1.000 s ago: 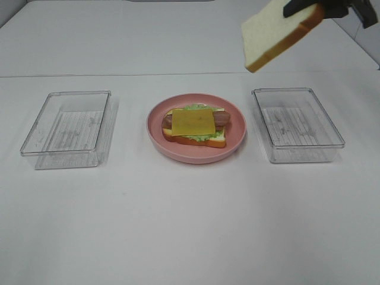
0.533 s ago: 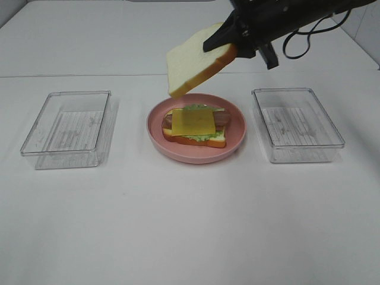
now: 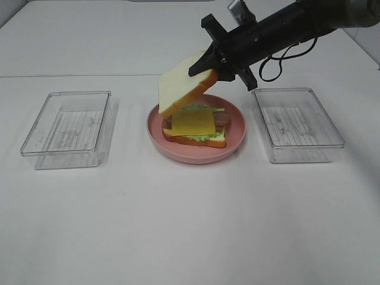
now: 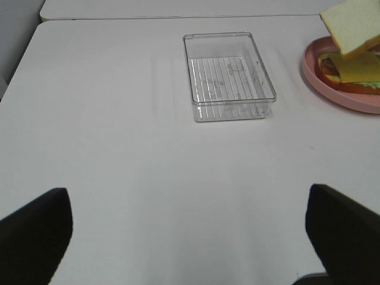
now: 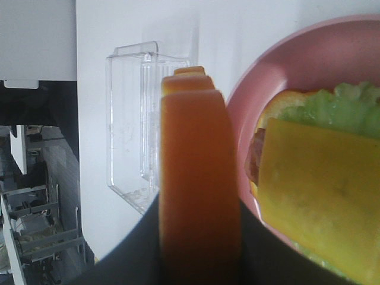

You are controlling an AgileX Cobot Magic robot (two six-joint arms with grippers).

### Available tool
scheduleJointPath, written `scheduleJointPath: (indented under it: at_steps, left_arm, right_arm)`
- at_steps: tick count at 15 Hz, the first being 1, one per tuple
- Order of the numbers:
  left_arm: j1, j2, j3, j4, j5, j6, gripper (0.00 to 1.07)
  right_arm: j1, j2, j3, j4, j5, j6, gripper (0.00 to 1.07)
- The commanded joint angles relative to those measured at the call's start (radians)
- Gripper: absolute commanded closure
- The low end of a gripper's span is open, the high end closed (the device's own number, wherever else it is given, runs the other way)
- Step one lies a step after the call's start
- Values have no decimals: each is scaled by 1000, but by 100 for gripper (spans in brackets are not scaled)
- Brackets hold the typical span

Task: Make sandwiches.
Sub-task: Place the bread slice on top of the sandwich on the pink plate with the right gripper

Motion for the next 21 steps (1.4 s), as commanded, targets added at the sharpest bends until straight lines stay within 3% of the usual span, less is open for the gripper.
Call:
scheduleJointPath:
  at_steps: [1,8,10,11,13,16,20,21]
  left_arm:
    - [-7,-23,2,-10,-10,0,6]
    - [-7,-23,2,-10,-10,0,6]
    - [-7,-23,2,-10,-10,0,6]
    - [-7,-23,2,-10,-10,0,6]
    - [-7,-23,2,-10,-10,0,6]
    - [-7,-23,2,-10,-10,0,6]
    - [-7,-23,2,-10,-10,0,6]
    - [-7,-23,2,-10,-10,0,6]
  right_arm:
    - [0,26,-7,2,-4,17,107]
    - [0,67,-7,-41,-6,42,103]
    - [0,67,-7,-77,-5,69,84]
    - [0,60,-8,-140,-5,96,50]
    - [0,38,-22,-198,9,95,34]
    - [0,12,-123,-448,110,208,33]
    - [0,12,-266,-710,304,355,31]
    - [0,12,-287,-728,317,369,31]
